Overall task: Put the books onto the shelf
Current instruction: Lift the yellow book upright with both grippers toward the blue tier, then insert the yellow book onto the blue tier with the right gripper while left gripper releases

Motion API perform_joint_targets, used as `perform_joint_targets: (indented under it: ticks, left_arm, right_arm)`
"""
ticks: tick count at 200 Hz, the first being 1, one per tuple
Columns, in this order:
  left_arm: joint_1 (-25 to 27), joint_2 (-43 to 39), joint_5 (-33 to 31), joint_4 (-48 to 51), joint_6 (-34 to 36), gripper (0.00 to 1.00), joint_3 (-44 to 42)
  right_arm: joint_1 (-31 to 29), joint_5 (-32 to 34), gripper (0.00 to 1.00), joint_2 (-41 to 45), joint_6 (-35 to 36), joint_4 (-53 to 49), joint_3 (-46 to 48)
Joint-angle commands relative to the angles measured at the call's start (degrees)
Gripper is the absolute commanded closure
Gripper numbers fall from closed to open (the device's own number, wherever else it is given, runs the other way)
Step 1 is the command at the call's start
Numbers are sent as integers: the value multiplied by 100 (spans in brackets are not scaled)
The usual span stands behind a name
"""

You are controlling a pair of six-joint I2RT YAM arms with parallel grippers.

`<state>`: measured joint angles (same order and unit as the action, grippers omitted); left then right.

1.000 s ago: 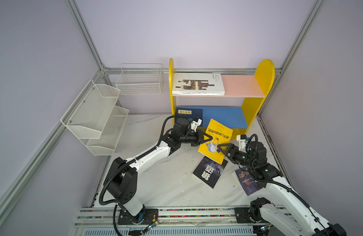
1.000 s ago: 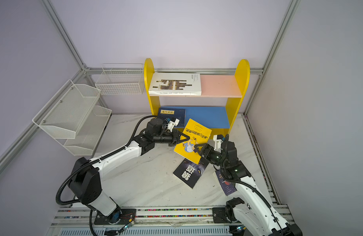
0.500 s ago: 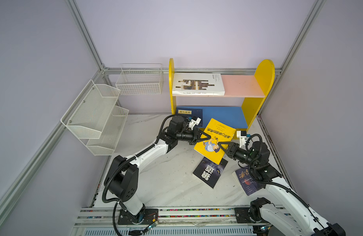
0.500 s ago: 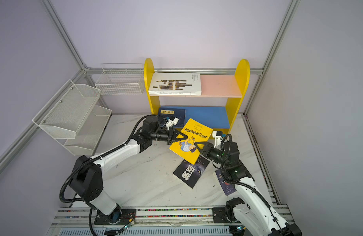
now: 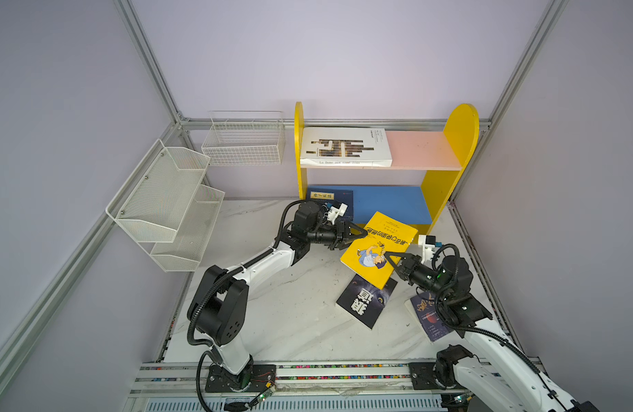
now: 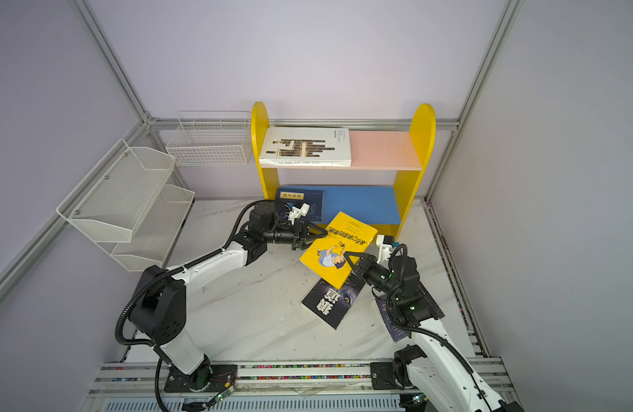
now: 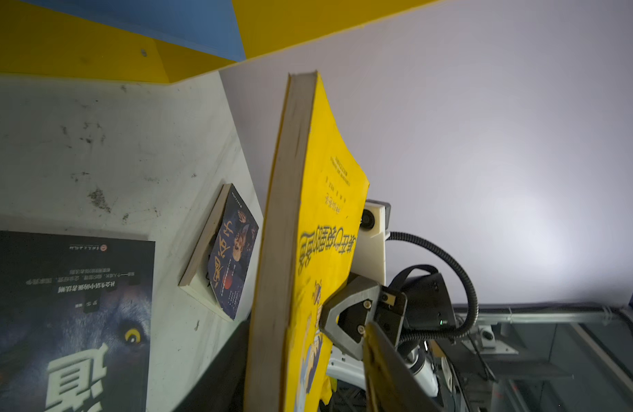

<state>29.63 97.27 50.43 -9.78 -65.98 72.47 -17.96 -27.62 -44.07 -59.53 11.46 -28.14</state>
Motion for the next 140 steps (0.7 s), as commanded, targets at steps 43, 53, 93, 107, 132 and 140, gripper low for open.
perform_joint_targets:
  ticks: [43,53,93,107,132,140]
  left_arm:
    - [-414,-1564,-2189,3011,1817,14,599]
    - [-418,-1807,-2343,3165,1940,13,602]
    - [-489,-2241,-2652,3172,2023,10,339]
    - [-507,-2311,-2601,3078,1994,10,282]
    - [-526,-2418,-2567,2913,1983,10,154]
    - [-535,-2434,-2549,2894,1981,10,130]
  right_arm:
    - [27,1943,100,122,-1387,1405,665]
    - [29,2030,100,-123,-1378,1641,574]
    - [51,2055,100,-1283,-1013,1798,-627]
    - [69,2090,100,-1656,-958,1877,-1038]
    - [119,2314,100,-2237,-1059,2239,-1456]
    - [133,2439,100,-2447,-1125,2349,-1537]
